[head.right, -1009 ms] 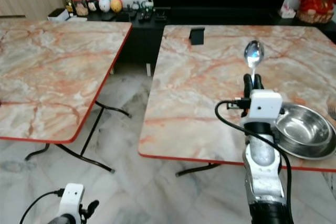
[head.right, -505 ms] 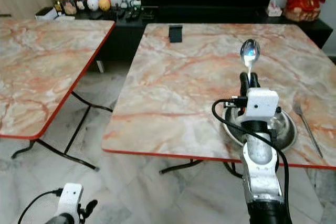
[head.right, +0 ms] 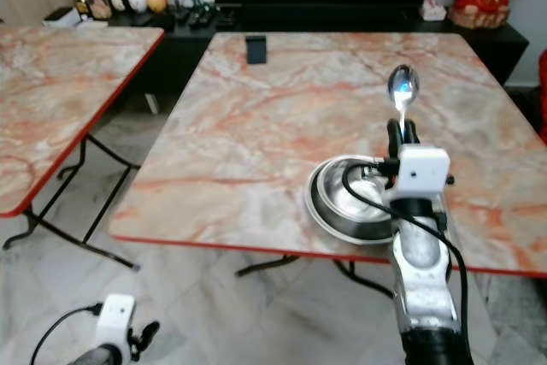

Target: Setting the table

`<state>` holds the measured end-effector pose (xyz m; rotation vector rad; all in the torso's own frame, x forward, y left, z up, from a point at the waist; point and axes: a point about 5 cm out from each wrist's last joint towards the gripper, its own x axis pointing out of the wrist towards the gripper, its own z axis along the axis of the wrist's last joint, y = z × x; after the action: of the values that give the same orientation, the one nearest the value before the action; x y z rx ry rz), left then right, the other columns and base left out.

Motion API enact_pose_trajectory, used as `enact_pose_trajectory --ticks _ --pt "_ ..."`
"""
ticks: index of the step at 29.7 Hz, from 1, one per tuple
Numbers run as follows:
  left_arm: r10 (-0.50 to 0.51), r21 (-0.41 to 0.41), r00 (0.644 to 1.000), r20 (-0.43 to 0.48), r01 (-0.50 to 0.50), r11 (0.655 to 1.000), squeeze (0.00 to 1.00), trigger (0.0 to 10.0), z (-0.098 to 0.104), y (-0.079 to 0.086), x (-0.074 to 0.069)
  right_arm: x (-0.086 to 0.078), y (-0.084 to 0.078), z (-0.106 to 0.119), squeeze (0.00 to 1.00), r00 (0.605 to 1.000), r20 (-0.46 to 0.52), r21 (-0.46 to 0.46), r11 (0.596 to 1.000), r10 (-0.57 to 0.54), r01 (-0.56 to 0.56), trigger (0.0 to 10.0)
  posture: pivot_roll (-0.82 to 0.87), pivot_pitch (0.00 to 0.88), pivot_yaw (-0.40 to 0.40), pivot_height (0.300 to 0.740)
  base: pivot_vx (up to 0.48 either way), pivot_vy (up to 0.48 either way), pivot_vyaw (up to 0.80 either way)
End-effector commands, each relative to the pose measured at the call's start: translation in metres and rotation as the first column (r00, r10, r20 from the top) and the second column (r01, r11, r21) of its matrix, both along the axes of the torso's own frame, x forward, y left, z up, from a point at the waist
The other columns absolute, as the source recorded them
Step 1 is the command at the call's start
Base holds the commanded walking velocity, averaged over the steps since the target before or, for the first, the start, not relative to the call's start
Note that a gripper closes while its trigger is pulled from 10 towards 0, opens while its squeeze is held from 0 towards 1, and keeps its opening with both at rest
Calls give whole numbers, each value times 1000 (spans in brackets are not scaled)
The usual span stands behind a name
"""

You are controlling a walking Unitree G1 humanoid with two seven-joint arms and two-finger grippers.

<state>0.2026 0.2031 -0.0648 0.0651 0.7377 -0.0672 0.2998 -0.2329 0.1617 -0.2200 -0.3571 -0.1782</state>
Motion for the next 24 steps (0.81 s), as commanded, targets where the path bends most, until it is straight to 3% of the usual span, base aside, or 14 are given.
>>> enact_pose_trajectory --ticks 1,13,24 --pt "6 30 1000 -13 -5 1000 0 10000 0 11 -3 3 9 4 0 999 15 8 999 31 -31 10000 -10 0 29 740 0 -311 0" --pt "1 33 1000 -11 0 999 0 10000 1 11 -2 3 5 4 0 1000 9 0 1000 19 -19 10000 -12 0 29 740 0 -310 0" --pt "12 33 1000 -16 -12 999 0 10000 0 12 -3 5 1 -1 0 999 -39 16 1000 1 -1 10000 -12 0 29 740 0 0 0"
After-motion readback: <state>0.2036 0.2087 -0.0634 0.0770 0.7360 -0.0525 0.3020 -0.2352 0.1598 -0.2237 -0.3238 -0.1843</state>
